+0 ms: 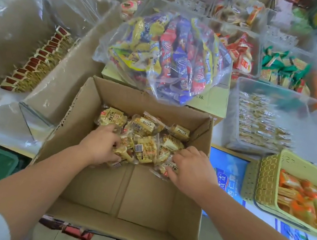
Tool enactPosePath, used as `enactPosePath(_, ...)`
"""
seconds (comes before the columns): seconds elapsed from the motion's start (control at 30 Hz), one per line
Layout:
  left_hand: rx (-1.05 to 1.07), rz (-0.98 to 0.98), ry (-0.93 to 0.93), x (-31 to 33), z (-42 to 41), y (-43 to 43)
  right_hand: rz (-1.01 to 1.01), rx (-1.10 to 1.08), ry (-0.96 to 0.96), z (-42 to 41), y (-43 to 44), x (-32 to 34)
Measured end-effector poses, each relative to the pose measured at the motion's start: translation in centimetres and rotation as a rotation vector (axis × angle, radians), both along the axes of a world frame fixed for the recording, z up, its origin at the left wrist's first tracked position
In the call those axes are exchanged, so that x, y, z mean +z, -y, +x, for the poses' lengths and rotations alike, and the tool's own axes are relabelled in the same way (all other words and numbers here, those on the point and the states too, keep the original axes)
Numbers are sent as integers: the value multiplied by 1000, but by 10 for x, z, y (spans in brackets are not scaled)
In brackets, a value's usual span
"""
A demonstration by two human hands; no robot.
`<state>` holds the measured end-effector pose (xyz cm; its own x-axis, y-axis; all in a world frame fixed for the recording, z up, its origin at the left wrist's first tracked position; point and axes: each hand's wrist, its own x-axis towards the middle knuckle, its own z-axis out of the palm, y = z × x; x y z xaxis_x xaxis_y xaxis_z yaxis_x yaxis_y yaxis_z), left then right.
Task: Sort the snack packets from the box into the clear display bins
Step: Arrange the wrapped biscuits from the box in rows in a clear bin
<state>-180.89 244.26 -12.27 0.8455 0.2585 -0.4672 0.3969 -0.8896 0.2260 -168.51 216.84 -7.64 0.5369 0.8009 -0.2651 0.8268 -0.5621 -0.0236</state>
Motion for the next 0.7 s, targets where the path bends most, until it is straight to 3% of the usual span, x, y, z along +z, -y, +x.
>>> enactPosePath(0.23,88,-24,-4,-10,22,27,12,-7,7,2,3,0)
enactPosePath(0.4,16,-29,104,-1,15,30,71,-11,26,3,8,-2)
enactPosePath(0.5,54,-168,119,2,7,25,122,-19,52,4,13,-6)
enactPosePath(0.7,136,-430,-29,-3,36,38,195,-19,49,2,9,-9)
